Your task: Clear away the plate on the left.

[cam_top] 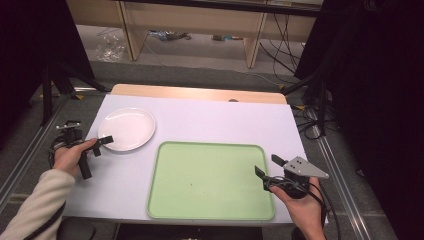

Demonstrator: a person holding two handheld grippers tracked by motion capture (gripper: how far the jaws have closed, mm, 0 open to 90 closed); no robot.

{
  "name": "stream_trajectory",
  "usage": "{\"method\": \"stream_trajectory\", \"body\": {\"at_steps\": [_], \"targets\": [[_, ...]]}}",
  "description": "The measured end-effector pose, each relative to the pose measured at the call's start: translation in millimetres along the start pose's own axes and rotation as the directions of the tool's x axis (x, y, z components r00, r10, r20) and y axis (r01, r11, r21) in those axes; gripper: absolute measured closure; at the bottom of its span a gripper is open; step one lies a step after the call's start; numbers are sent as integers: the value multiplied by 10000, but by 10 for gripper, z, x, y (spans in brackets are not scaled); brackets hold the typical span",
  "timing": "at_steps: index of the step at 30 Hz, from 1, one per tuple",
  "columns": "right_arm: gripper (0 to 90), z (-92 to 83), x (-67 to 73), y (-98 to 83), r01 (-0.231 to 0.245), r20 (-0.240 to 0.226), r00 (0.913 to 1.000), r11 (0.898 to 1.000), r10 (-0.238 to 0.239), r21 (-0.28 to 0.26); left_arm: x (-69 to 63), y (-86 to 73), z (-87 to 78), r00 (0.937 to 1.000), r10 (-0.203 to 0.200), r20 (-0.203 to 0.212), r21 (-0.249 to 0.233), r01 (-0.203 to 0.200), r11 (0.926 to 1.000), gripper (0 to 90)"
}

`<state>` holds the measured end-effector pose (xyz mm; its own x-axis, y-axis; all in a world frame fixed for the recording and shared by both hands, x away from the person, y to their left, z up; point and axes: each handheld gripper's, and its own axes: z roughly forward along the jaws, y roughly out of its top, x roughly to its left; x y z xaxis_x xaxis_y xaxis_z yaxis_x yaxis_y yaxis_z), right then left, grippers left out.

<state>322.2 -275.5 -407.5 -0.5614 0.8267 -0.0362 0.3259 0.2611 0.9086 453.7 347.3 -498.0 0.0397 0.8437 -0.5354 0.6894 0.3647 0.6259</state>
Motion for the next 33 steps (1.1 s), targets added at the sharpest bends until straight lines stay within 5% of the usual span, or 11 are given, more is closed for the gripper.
{"method": "stream_trajectory", "body": {"at_steps": [15,29,33], "targets": [[304,15,8,3,-53,-98,9999,9996,50,-280,66,39,57,9940,-1070,212,64,1069,9943,421],[305,-6,3,15,41,-20,10000,10000,-41,-29,84,85,64,9863,-1499,-684,367,1526,9876,700],[304,1,2,13,3,-5,10000,9999,-3,-112,110,85,69,9765,-2060,-636,153,2074,9781,727]]}}
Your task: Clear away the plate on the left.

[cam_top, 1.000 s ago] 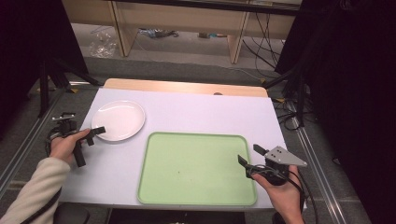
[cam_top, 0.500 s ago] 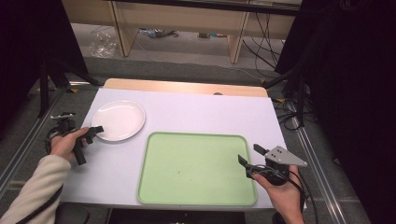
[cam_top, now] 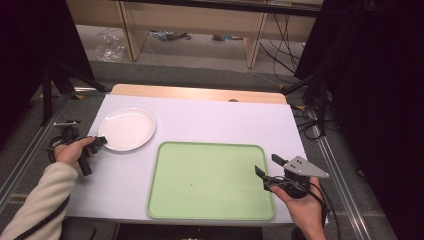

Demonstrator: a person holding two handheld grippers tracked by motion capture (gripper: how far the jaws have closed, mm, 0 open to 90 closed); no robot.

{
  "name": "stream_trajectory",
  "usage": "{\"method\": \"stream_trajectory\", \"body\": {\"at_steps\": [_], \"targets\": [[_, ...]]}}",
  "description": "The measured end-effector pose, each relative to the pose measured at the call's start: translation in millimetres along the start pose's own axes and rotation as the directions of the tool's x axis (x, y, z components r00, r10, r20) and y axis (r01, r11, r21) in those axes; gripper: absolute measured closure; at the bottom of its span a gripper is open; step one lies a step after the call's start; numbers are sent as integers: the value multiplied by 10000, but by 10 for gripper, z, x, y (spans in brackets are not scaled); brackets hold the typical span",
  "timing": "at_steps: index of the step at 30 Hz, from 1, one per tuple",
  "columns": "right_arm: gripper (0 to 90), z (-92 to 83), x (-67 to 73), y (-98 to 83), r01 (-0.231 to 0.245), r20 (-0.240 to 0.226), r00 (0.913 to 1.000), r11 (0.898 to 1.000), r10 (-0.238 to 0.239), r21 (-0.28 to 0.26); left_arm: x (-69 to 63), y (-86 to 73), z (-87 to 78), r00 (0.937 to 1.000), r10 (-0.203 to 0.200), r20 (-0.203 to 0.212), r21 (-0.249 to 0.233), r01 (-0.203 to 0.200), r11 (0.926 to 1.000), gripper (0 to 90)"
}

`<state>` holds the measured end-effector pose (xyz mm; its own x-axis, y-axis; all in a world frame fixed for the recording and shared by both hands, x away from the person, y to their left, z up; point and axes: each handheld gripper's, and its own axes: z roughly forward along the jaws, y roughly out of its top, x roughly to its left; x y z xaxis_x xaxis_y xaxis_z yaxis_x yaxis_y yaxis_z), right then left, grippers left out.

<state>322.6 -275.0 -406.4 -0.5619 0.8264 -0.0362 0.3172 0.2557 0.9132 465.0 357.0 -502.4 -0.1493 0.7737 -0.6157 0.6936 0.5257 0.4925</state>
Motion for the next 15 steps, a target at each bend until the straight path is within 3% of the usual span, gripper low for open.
{"method": "stream_trajectory", "body": {"at_steps": [1,2,5,7,8,11,14,15], "targets": [[304,0,0,0,0,0,10000,10000,0,0,0,0,0,10000,0,0,0,0,10000,732],[304,0,-1,1,11,5,10000,10000,-11,-14,16,0,7,9994,-172,310,-8,172,9999,738],[304,-12,-1,5,30,26,10000,9999,-30,106,37,7,-27,9981,-452,420,85,449,9990,760],[304,-16,-1,8,12,10,10000,10000,-12,97,34,20,-63,9954,-591,753,-155,604,9981,787],[304,-16,-3,9,15,18,10000,10000,-15,95,22,24,-77,9936,-509,1009,-357,547,9979,800],[304,-3,-12,4,99,73,9999,9999,-98,-81,-37,56,-147,9929,-134,1183,-604,207,9980,830],[305,-23,-8,10,18,2,10000,9999,-18,147,-74,65,-185,9905,-60,1374,-729,162,9972,857],[305,-8,-6,5,5,50,10000,10000,-5,-63,-112,62,-202,9903,-26,1390,-822,142,9965,859]]}}
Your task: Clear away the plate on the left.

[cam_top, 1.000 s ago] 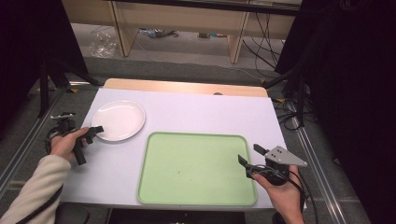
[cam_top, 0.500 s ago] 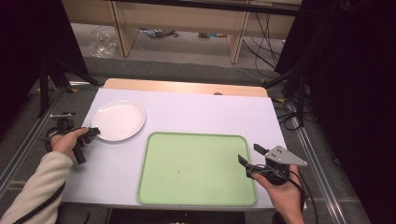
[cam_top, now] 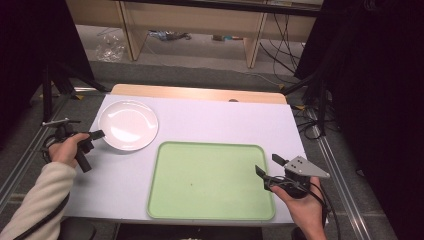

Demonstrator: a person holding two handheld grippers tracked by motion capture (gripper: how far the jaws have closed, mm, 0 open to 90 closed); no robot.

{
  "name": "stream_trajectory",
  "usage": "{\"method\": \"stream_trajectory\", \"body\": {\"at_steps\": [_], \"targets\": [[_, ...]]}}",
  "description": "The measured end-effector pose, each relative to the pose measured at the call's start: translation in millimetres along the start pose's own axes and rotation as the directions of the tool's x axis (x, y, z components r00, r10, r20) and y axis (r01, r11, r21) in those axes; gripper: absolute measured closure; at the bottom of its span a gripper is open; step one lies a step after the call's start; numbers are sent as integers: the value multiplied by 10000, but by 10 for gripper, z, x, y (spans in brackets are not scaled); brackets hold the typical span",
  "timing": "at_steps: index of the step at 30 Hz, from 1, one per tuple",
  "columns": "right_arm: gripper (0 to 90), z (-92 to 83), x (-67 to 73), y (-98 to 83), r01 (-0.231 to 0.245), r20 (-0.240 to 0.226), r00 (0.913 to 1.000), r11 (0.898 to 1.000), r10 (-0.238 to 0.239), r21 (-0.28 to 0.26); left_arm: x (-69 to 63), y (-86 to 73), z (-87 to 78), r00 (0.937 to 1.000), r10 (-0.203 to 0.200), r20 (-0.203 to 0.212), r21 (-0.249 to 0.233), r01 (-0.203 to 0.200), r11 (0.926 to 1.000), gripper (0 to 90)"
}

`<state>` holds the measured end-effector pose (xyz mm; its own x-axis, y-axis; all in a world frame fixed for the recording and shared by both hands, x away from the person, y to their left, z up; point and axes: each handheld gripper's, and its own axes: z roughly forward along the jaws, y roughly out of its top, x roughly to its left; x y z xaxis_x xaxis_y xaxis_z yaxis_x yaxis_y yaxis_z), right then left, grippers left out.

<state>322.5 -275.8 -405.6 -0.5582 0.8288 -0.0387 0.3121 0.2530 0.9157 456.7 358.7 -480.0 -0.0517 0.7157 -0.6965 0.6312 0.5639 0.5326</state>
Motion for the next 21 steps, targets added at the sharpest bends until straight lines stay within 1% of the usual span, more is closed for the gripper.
{"method": "stream_trajectory", "body": {"at_steps": [2,3,4,9,10,11,13,16,17,18,21], "targets": [[305,2,2,0,-5,-6,10000,10000,5,-22,-8,2,-7,10000,36,72,9,-36,10000,863],[305,6,-8,0,155,92,9998,9997,-153,-175,-2,3,-11,9998,-21,195,-29,21,10000,865],[305,5,-7,1,139,82,9999,9998,-137,-151,2,4,-16,9996,-54,282,-39,55,10000,867],[306,7,-7,1,131,96,9999,9998,-130,-131,-7,6,-26,9993,-69,365,-40,70,10000,871],[306,2,-1,-1,36,54,10000,10000,-36,-31,-19,0,-18,9970,-242,734,-159,255,9995,871],[306,2,-4,1,88,63,9999,9999,-87,-98,-30,5,-26,9978,-245,609,-60,249,9997,870],[307,-7,-3,5,38,34,10000,10000,-38,-16,-27,5,-29,9963,-305,797,-97,314,9995,869],[307,-3,-3,2,39,44,10000,10000,-39,-46,-30,5,-34,9957,-389,840,-30,393,9992,868],[307,-3,-9,3,132,61,9999,9999,-132,-83,-30,5,-34,9957,-389,840,-30,393,9992,868],[307,-6,-2,4,57,26,10000,10000,-57,-23,-27,7,-38,9945,-477,933,-9,480,9988,867],[308,-7,-4,6,79,50,10000,10000,-79,-24,-29,8,-45,9933,-508,1035,17,509,9987,866]]}}
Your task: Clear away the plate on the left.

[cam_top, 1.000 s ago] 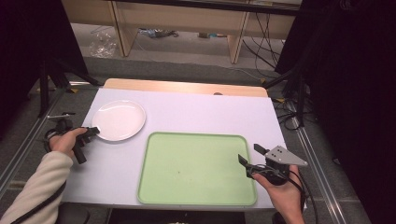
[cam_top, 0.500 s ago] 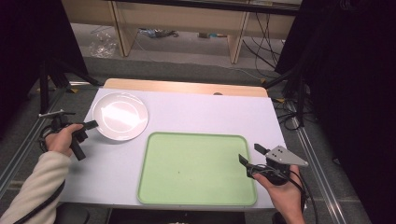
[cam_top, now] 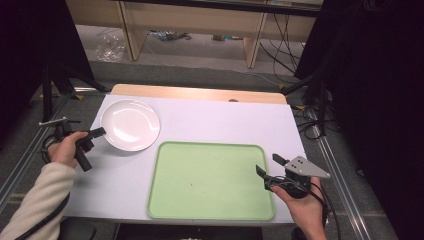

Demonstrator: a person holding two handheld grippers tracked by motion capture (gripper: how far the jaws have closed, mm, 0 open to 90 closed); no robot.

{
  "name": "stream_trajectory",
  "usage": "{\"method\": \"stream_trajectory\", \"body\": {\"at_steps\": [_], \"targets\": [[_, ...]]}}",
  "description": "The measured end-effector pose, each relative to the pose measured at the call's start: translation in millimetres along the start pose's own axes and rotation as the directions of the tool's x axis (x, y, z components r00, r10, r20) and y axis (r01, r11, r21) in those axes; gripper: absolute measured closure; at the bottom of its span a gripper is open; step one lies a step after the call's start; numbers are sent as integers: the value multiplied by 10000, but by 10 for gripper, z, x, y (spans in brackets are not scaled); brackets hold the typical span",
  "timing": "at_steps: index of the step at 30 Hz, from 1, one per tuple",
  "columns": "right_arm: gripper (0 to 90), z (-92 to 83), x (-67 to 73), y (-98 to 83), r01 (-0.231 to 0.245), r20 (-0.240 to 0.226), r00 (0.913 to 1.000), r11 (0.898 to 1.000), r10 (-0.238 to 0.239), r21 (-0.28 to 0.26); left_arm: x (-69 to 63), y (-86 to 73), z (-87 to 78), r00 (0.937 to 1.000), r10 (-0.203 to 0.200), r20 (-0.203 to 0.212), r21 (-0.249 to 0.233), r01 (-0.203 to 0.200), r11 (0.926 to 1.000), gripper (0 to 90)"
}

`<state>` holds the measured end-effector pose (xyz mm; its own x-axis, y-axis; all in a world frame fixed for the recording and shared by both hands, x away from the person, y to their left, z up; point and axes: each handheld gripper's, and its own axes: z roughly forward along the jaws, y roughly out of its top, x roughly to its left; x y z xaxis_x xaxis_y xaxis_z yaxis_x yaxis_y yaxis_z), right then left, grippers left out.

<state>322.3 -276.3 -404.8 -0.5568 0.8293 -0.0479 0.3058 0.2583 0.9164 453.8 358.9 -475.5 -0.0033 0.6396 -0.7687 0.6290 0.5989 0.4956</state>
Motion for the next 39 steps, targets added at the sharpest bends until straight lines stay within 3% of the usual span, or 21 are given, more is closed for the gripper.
{"method": "stream_trajectory", "body": {"at_steps": [15,19,21,22,23,26,28,31,36,37,39], "targets": [[311,-17,0,9,7,25,10000,9999,-8,126,-37,-9,-22,9980,-312,557,134,305,9994,863],[312,-1,-5,6,138,123,9998,9998,-136,-130,-45,-24,-30,9931,-613,1001,58,610,9981,863],[313,-6,6,6,-20,44,10000,10000,20,-21,-69,-23,-42,9954,-578,758,150,568,9983,864],[313,-2,-5,7,142,128,9998,9998,-140,-138,-69,-23,-42,9954,-578,758,150,568,9983,862],[313,-4,-4,8,126,112,9999,9998,-124,-131,-67,-34,-36,9911,-618,1183,82,613,9981,862],[314,-19,5,12,-27,12,10000,10000,27,8,-88,-39,-45,9925,-688,1008,260,665,9974,860],[314,-15,-7,13,129,96,9999,9998,-128,-116,-112,-53,-50,9917,-730,1055,286,703,9971,860],[314,-19,2,12,-20,20,10000,10000,20,3,-135,-61,-50,9895,-723,1253,319,688,9971,860],[314,-16,-5,13,80,80,9999,9999,-79,-116,-176,-75,-44,9899,-671,1245,460,618,9970,860],[314,-15,-9,13,139,105,9999,9998,-138,-159,-189,-90,-31,9870,-710,1440,394,660,9970,860],[314,-15,-10,13,144,116,9998,9998,-142,-155,-205,-96,-33,9893,-669,1297,454,614,9971,861]]}}
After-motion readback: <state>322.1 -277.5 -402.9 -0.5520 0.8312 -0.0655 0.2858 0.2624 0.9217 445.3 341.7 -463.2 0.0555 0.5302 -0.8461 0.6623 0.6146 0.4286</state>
